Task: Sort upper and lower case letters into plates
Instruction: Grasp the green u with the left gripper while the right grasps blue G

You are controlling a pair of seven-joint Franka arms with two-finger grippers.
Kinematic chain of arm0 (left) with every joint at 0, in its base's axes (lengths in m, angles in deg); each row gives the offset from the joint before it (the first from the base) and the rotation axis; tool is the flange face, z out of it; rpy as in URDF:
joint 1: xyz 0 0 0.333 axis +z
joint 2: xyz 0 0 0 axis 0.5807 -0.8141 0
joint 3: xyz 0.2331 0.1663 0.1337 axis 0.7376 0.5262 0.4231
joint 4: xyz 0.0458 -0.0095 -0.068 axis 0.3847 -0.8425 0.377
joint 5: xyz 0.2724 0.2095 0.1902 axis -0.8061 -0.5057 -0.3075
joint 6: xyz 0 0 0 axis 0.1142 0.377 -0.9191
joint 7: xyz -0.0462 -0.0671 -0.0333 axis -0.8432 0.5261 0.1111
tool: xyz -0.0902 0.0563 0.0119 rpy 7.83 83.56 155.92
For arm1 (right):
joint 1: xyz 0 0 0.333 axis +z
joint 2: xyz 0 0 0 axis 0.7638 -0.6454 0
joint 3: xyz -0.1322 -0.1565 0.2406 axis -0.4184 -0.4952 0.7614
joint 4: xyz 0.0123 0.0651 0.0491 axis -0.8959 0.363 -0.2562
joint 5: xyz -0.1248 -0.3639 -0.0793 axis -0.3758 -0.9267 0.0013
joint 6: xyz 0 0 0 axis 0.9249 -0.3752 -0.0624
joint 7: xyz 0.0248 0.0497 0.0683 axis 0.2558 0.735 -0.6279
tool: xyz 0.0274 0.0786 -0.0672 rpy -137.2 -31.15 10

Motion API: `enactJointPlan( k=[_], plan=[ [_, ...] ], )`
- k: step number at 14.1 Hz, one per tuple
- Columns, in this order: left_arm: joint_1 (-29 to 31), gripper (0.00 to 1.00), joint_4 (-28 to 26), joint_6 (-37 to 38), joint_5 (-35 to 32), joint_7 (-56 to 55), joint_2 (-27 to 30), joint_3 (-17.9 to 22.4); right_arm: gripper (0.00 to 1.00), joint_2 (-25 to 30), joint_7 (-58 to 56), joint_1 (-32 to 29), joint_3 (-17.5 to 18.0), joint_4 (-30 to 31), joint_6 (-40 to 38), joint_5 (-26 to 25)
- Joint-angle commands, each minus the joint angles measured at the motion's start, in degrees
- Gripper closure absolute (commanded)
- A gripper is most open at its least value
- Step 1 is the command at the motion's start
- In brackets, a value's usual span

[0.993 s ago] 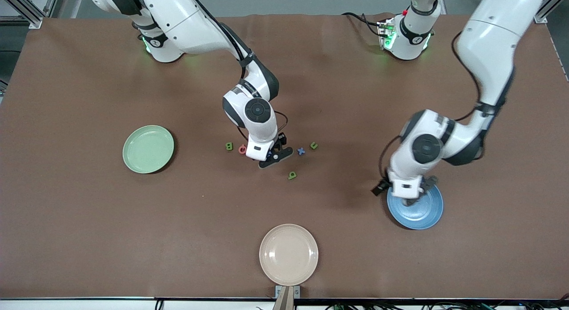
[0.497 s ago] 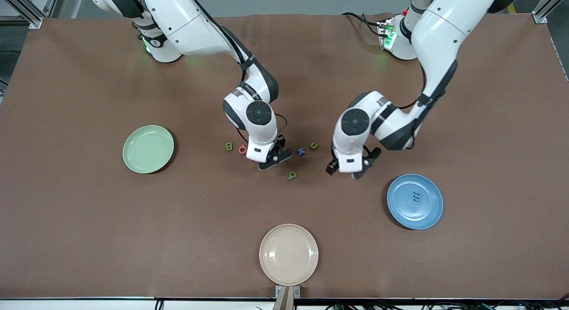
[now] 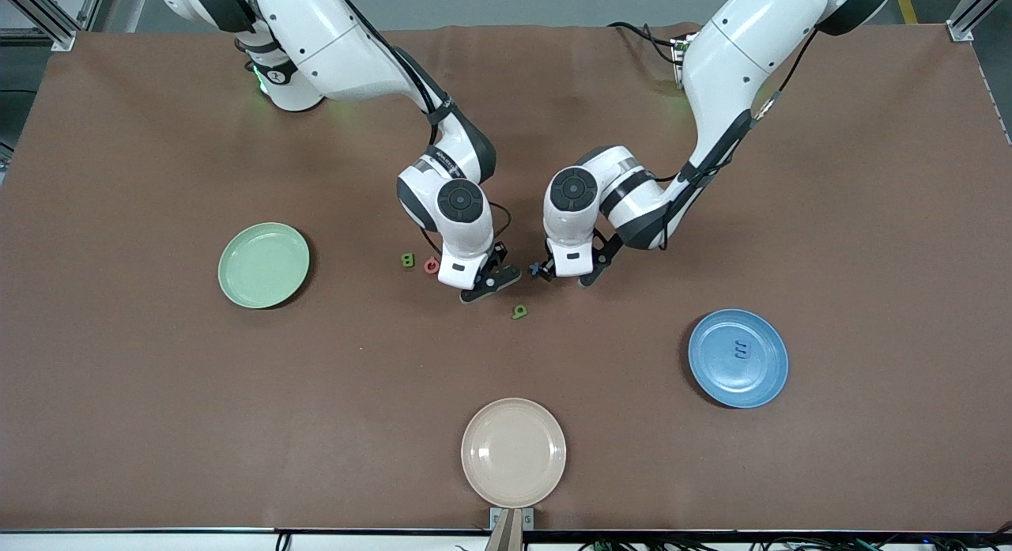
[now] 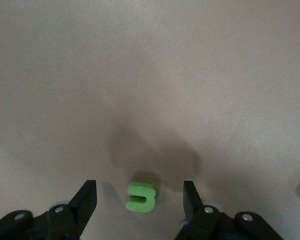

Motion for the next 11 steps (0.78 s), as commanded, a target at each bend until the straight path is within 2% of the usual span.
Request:
enactJointPlan(
  k=[1, 4, 6, 8, 9, 10, 11],
  plan=[
    [-0.07, 0.30, -2.05, -2.88, -1.06, -2.70, 0.56, 0.29, 0.64, -1.20, -0.42, -0.51, 0.41, -1.14, 0.07, -0.79],
    [-0.95, 0.38, -2.31, -3.24, -1.06, -3.84, 0.38, 0.21, 0.80, -1.20, -0.51, -0.51, 0.41, -1.49, 0.07, -0.79],
    [-0.86, 0.47, -2.41, -3.32, -1.06, -3.85, 0.38, 0.21, 0.82, -0.94, -0.68, -0.51, 0.41, -1.66, -0.19, -0.79],
    [-0.60, 0.65, -2.23, -3.33, -1.06, -3.85, 0.21, 0.29, 0.83, -0.23, -0.77, -1.39, 0.41, -2.71, -0.81, -0.71],
    [-0.25, 0.83, -2.14, -3.33, -1.15, -3.24, 0.21, 0.29, 0.83, 0.81, -0.77, -1.56, 0.41, -2.37, -1.16, -0.71],
    [-0.16, 0.97, -1.97, -3.33, -1.06, -3.06, 0.21, 0.47, 0.83, 2.04, -0.86, -1.74, 0.41, -2.37, -3.08, -0.71],
    [0.10, 0.99, -1.70, -3.33, -1.15, -2.62, 0.30, 0.56, 0.83, 3.71, -1.73, -2.53, 0.41, -2.54, -5.97, -0.71]
  ],
)
